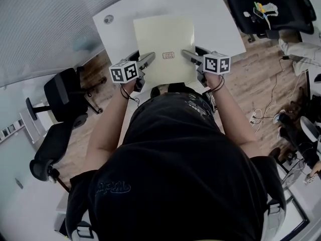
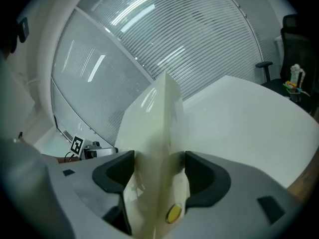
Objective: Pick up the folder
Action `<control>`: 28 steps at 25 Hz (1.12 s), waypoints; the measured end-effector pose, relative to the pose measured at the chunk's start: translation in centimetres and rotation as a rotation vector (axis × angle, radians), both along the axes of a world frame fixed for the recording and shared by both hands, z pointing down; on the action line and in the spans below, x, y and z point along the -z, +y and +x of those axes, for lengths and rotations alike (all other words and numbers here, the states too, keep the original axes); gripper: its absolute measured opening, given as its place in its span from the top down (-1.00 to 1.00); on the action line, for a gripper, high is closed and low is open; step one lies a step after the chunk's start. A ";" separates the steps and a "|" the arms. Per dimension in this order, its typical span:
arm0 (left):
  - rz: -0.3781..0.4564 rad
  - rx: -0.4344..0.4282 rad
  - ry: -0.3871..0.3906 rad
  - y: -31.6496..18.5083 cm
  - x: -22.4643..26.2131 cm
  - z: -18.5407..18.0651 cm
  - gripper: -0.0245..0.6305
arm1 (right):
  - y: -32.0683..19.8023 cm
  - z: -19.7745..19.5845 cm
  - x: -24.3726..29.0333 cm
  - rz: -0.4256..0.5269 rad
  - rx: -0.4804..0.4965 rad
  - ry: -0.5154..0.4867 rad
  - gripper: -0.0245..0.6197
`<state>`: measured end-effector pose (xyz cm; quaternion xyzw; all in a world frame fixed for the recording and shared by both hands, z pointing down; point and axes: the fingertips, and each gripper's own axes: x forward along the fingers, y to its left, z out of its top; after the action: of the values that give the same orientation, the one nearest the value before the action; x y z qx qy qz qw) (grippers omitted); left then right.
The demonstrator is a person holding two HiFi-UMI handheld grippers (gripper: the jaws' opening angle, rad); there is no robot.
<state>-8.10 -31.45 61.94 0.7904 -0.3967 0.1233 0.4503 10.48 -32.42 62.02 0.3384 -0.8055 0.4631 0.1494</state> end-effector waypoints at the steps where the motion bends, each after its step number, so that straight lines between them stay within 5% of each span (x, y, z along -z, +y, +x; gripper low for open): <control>1: 0.010 0.003 -0.005 0.2 1.0 -0.1 -0.16 | 0.0 -0.2 1.0 0.017 0.005 -0.003 -0.05; 12: 0.148 -0.044 0.010 8.3 6.2 -8.5 -0.16 | 8.9 -9.0 7.1 0.184 -0.039 0.016 -0.05; 28: 0.174 -0.084 -0.004 13.3 7.8 -7.6 -0.16 | 15.0 -8.1 8.3 0.203 -0.092 0.022 -0.05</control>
<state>-15.73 -18.12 54.11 0.8421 -0.3734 0.1089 0.3735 2.36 -17.40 53.70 0.3934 -0.8300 0.3819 0.1020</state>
